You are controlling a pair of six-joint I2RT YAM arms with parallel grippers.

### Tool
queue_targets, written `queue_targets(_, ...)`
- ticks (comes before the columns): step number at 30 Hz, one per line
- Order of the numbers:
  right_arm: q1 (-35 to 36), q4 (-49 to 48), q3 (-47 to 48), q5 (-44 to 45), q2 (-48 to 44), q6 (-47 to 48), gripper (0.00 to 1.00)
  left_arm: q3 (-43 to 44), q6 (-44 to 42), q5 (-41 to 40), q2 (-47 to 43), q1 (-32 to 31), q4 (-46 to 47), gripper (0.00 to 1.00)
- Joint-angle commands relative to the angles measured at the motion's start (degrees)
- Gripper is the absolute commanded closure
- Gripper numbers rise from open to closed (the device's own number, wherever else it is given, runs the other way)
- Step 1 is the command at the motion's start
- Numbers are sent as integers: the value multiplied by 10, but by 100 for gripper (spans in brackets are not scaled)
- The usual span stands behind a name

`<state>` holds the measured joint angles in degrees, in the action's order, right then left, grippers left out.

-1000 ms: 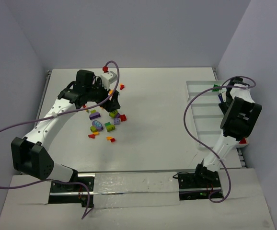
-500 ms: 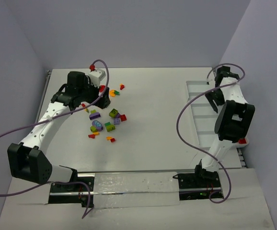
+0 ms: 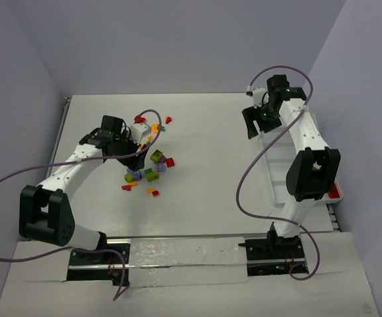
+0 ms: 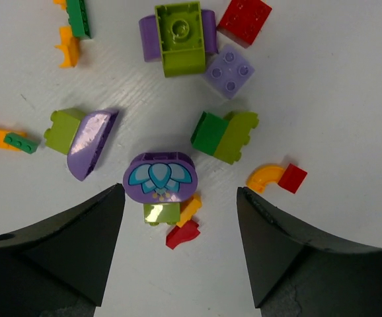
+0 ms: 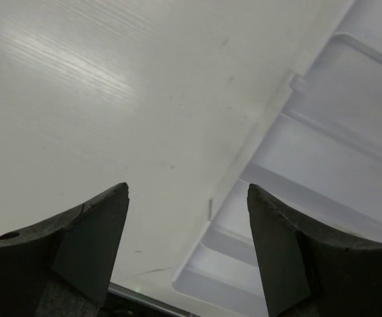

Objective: Sort the legos into containers by color

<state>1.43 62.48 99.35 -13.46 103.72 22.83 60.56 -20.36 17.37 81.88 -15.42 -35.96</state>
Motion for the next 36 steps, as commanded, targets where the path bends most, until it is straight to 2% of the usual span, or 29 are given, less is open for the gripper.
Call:
queue_targets(1, 17, -10, -4, -60, -12, -43, 21, 71, 43, -2, 66, -4, 52, 26)
queue_targets(8, 18, -25, -30, -56, -19, -46, 21, 99, 55, -60, 144, -56, 97, 25)
queue_targets(19, 18, -27, -30, -61, -5, -47, 21, 167, 69, -97, 243, -75, 98, 28)
queue_targets(27, 18, -29, -35, -59, -2, -43, 21, 187, 76, -92, 268, -80, 95, 30)
queue_targets(36, 18, -32, -47, -60, -3, -39, 21, 192, 86, -114, 249, -80, 92, 31)
